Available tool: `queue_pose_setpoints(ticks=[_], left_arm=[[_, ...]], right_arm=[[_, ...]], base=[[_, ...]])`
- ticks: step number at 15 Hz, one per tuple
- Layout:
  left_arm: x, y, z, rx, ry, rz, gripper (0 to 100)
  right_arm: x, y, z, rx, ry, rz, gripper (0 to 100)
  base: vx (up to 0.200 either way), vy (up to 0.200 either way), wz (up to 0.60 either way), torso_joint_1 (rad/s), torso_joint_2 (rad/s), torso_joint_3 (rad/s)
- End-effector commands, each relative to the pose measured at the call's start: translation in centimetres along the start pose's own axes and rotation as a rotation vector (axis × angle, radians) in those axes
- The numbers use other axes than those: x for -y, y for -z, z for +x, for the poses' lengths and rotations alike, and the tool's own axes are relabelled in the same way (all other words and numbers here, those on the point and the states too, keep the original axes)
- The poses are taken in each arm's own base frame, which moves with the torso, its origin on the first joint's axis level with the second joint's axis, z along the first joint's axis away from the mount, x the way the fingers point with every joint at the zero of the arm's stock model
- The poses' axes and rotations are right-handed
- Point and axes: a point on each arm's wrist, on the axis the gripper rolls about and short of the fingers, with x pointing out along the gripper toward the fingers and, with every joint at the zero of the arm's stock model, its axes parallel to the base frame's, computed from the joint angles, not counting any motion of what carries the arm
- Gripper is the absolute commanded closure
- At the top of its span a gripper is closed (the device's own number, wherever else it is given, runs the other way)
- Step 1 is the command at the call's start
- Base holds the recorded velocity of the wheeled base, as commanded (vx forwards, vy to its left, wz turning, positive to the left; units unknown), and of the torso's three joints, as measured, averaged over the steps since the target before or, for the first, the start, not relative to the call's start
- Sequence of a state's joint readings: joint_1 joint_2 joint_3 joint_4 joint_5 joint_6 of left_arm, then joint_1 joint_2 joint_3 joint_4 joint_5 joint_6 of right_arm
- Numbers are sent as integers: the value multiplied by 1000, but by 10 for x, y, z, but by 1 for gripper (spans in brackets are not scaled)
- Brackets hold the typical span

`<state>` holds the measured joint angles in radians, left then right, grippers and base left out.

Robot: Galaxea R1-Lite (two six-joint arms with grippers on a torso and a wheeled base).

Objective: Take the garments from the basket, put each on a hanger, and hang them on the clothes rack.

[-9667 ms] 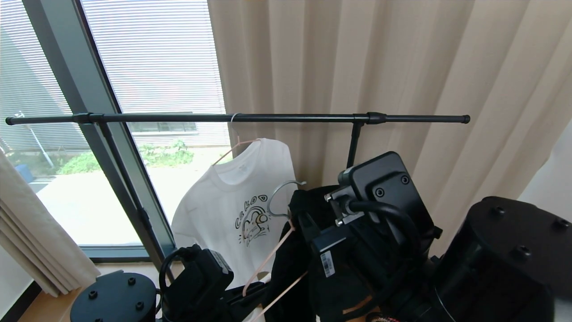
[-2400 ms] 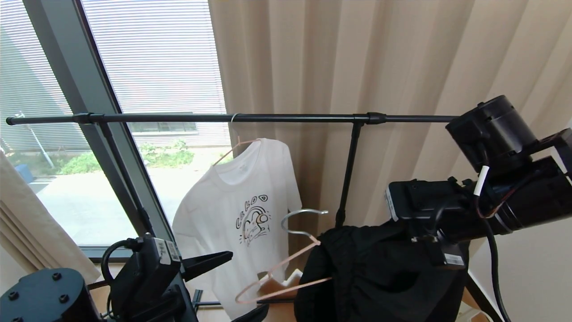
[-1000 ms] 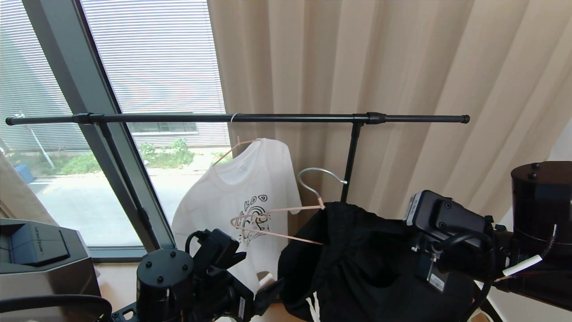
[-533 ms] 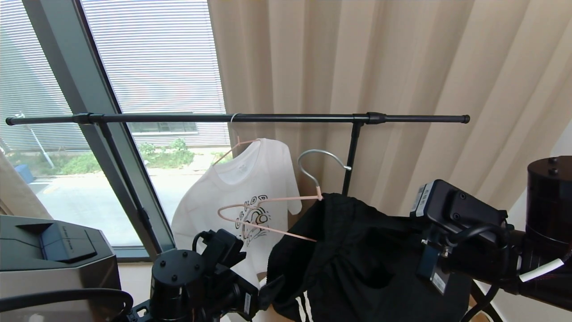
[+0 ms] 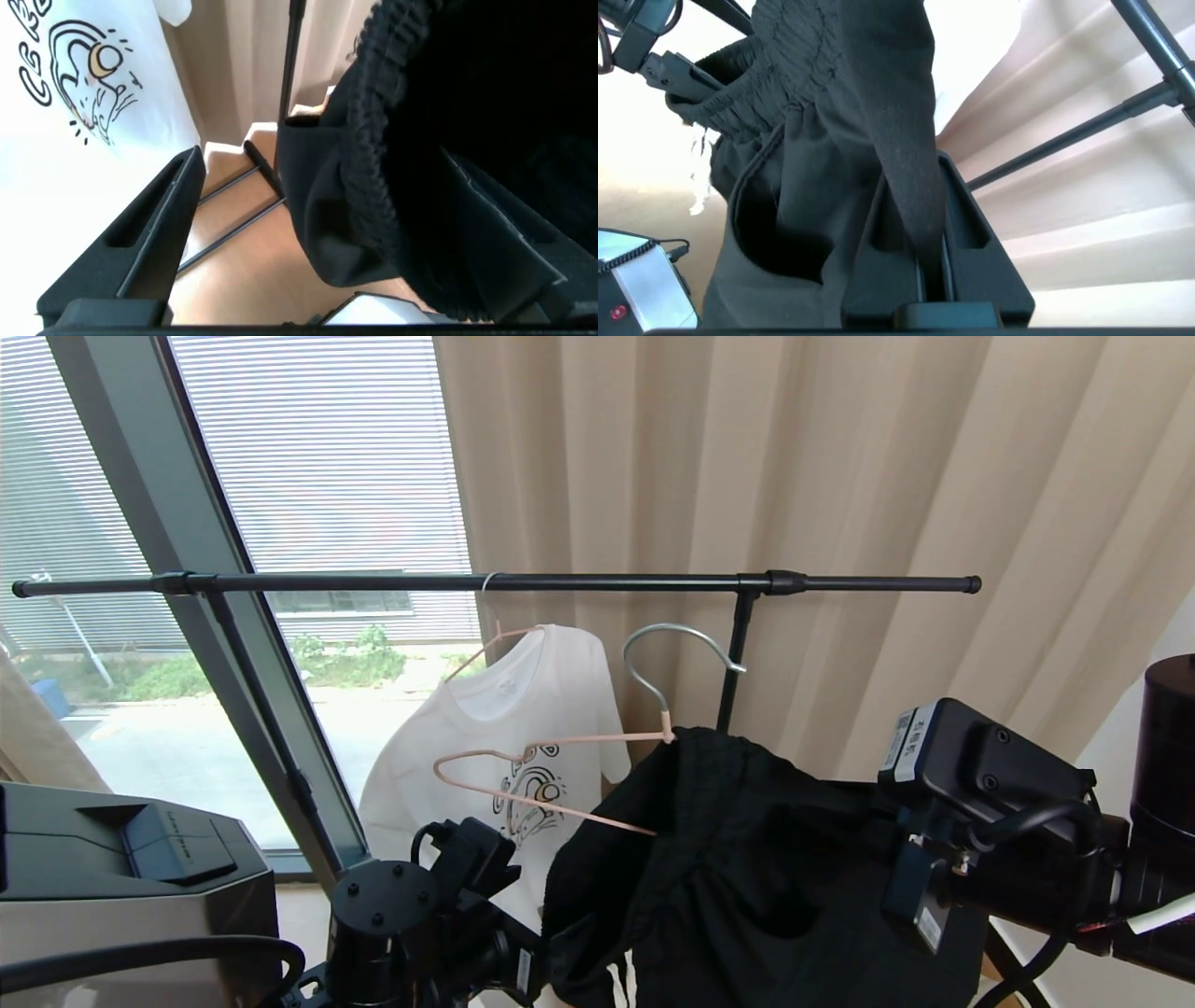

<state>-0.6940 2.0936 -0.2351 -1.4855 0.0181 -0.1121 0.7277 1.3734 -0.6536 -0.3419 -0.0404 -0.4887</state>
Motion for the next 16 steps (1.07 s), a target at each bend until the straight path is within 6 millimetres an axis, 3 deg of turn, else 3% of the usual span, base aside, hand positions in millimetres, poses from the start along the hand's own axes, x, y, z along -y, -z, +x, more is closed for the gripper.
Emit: queue_pose_setpoints(ticks=[1, 7, 16], left_arm=[[0, -1, -1, 14, -2, -2, 100], [-3, -6, -2, 46, -20, -3, 100], [-35, -19, -1, 109, -127, -37, 100]], right_arm=[[0, 1, 1, -4, 1, 0, 100], [5, 4, 3, -21, 21, 11, 100], [5, 7, 3, -34, 22, 13, 100]], base=[[0, 0, 0, 0, 0, 0], [0, 0, 0, 0, 0, 0], [0, 0, 0, 0, 0, 0]])
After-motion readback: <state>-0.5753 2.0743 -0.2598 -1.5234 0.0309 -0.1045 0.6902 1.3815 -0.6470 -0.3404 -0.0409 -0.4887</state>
